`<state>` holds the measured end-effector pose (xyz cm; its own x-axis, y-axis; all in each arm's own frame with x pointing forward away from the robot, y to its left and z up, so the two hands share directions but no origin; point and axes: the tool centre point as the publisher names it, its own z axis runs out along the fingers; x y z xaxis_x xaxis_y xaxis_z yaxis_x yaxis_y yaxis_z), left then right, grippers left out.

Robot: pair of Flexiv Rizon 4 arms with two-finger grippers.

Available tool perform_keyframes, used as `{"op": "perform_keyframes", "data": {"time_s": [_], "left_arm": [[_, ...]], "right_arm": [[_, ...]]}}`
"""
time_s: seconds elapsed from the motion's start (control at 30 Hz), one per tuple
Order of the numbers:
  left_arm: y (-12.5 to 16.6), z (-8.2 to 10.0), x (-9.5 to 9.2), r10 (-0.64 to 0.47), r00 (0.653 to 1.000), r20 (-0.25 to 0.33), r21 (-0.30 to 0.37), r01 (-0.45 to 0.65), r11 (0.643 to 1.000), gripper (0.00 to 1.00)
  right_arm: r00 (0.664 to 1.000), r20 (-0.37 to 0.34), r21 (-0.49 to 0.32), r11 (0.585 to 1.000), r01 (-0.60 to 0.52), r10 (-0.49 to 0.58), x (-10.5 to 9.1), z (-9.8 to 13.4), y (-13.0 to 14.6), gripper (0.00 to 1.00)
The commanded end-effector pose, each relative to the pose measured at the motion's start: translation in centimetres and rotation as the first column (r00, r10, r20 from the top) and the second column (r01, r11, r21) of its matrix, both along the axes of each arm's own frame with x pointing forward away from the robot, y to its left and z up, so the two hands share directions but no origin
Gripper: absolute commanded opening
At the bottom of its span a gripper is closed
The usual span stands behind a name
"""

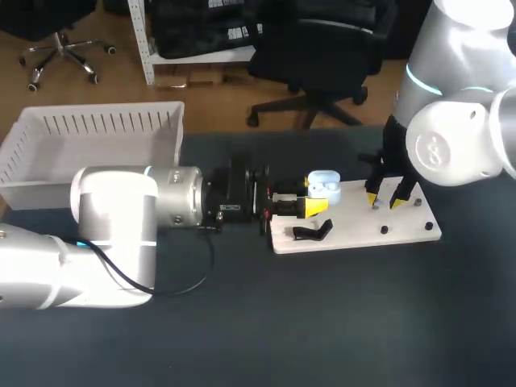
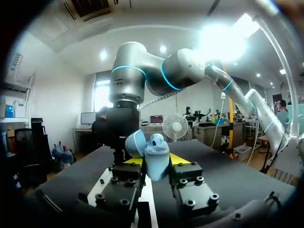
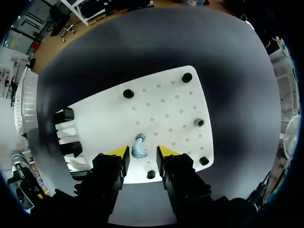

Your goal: Pick up each earbud case from the left stands, insert the matching earbuds, close the lid, and place the case in the box.

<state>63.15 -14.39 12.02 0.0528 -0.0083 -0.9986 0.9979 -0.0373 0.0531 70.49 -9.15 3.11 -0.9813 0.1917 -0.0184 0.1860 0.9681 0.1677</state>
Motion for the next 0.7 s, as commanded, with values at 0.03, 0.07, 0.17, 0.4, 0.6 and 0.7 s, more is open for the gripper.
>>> {"op": "perform_keyframes", "data": {"time_s": [0.03,0.07,0.17,0.4,0.6,0.7], "left_arm": [[-0.04,-0.05,0.05,0.000,1.000,0.000,-0.001,0.000,1.000,0.00],[-0.04,-0.05,0.05,0.000,1.000,0.000,-0.001,0.000,1.000,0.00],[-0.04,-0.05,0.05,0.000,1.000,0.000,-0.001,0.000,1.000,0.00],[-0.04,-0.05,0.05,0.000,1.000,0.000,-0.001,0.000,1.000,0.00],[-0.04,-0.05,0.05,0.000,1.000,0.000,-0.001,0.000,1.000,0.00],[-0.04,-0.05,0.05,0.000,1.000,0.000,-0.001,0.000,1.000,0.00]], "right_arm": [[1.000,-0.001,0.003,1.000,0.002,-0.002,0.15,-0.18,0.01,0.35],[1.000,-0.001,0.005,1.000,0.001,-0.001,0.18,-0.21,0.03,0.34],[1.000,0.002,0.005,1.000,-0.008,0.008,0.20,-0.23,0.12,0.33],[0.999,0.012,-0.007,0.999,-0.038,0.038,0.09,-0.26,0.21,0.32],[0.999,0.010,-0.010,0.999,-0.039,0.039,0.17,-0.37,0.19,0.31],[0.999,0.009,-0.008,0.999,-0.041,0.041,0.25,-0.34,0.29,0.31]]}}
